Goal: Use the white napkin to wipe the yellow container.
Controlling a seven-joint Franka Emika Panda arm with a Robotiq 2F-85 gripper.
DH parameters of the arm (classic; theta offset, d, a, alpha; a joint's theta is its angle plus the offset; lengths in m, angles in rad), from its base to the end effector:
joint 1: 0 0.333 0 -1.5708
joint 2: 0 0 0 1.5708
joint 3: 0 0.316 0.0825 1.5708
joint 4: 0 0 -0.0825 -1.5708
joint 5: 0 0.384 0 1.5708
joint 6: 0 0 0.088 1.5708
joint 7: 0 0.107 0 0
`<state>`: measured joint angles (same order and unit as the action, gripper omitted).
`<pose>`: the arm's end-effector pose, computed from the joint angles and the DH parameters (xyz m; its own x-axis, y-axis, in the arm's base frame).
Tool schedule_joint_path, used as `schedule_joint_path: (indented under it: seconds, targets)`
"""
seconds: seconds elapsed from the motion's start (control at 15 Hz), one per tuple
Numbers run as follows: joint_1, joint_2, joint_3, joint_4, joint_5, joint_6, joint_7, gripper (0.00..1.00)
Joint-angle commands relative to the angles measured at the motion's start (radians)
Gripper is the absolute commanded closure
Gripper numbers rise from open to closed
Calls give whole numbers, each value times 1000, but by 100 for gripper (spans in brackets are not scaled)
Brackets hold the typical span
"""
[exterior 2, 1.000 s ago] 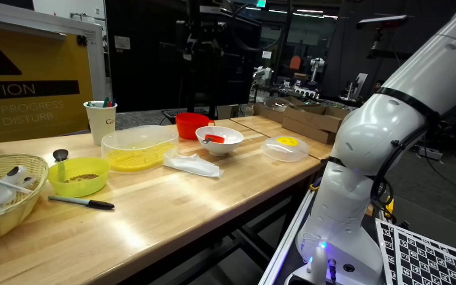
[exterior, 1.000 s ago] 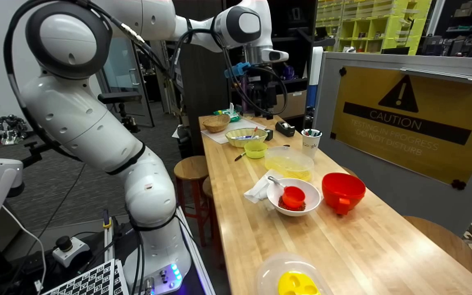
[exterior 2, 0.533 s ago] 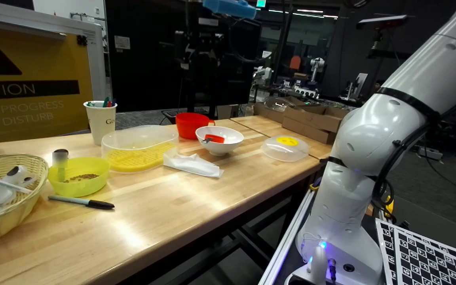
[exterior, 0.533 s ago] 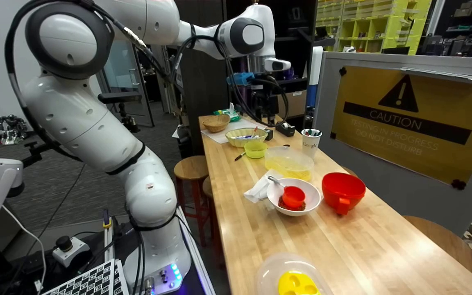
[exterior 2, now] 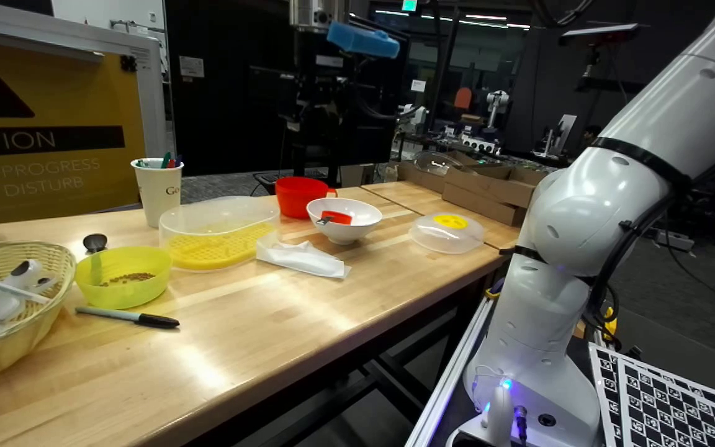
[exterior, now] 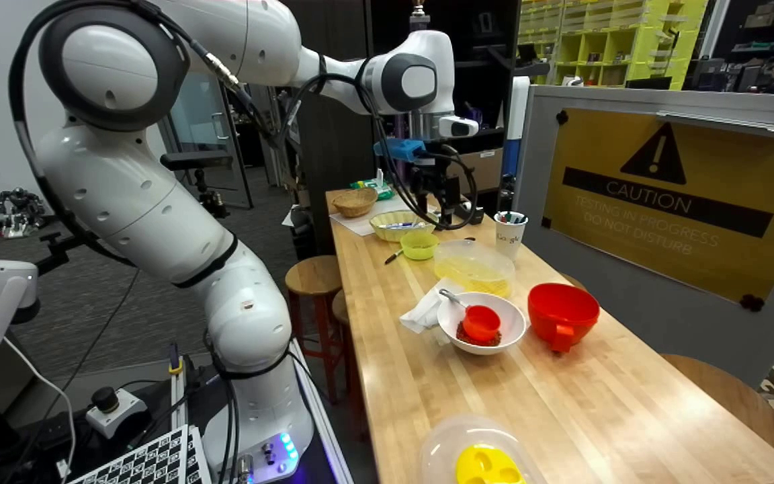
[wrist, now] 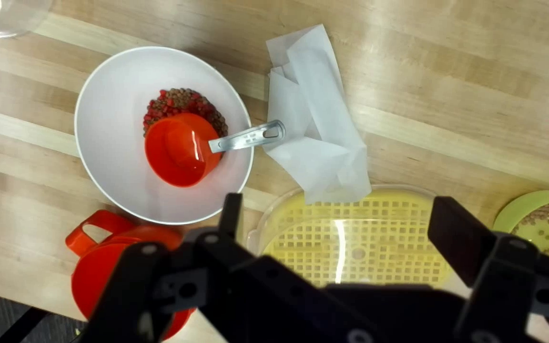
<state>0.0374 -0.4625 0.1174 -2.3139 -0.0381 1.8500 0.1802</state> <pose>0.4079 0.0653 0.5172 0.9996 -0.0267 0.0111 -0.0275 -0.9957 0.0882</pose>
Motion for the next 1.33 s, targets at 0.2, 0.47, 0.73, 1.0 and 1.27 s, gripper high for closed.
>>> schedule_joint_path:
  seconds: [0.2, 0.47, 0.73, 1.0, 1.27]
  targets:
    - [22, -44, -18, -57, 8, 19, -81, 0]
    - [47, -49, -22, -94, 24, 138, -142, 0]
    - [58, -36, -3, -129, 3, 225, -125, 0]
    - [60, -30, 6, -160, -5, 219, -111, 0]
    - [74, -10, 12, -184, 21, 214, -104, 0]
